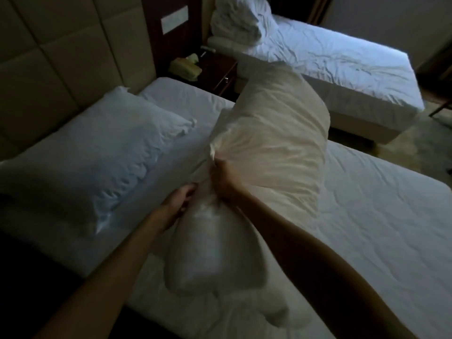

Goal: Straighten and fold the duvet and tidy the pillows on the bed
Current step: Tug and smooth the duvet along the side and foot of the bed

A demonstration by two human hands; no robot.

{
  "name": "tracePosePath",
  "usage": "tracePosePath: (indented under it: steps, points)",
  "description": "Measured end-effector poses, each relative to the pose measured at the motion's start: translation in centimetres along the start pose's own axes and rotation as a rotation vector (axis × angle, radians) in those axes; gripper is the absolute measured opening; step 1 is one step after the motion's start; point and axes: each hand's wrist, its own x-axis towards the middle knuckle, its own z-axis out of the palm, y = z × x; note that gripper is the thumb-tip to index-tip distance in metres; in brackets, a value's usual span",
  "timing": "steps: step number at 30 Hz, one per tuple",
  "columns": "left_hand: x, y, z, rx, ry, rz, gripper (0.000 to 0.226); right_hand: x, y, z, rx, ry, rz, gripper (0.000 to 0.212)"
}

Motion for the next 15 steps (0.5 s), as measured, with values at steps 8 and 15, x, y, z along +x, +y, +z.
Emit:
tracePosePath:
  steps: [8, 15]
  points:
    - [5.3, 0.3, -1.9, 0.432, 0.102, 0.290, 0.033, 2.7, 1.4, 4.6, -0.276, -0.175, 0.004, 0.029]
    - [4.6, -2.0, 8.0, 0.904, 0.261, 0.382, 0.066, 2.4, 5.0, -4.0, -0.567, 0.049, -0.152, 0.050]
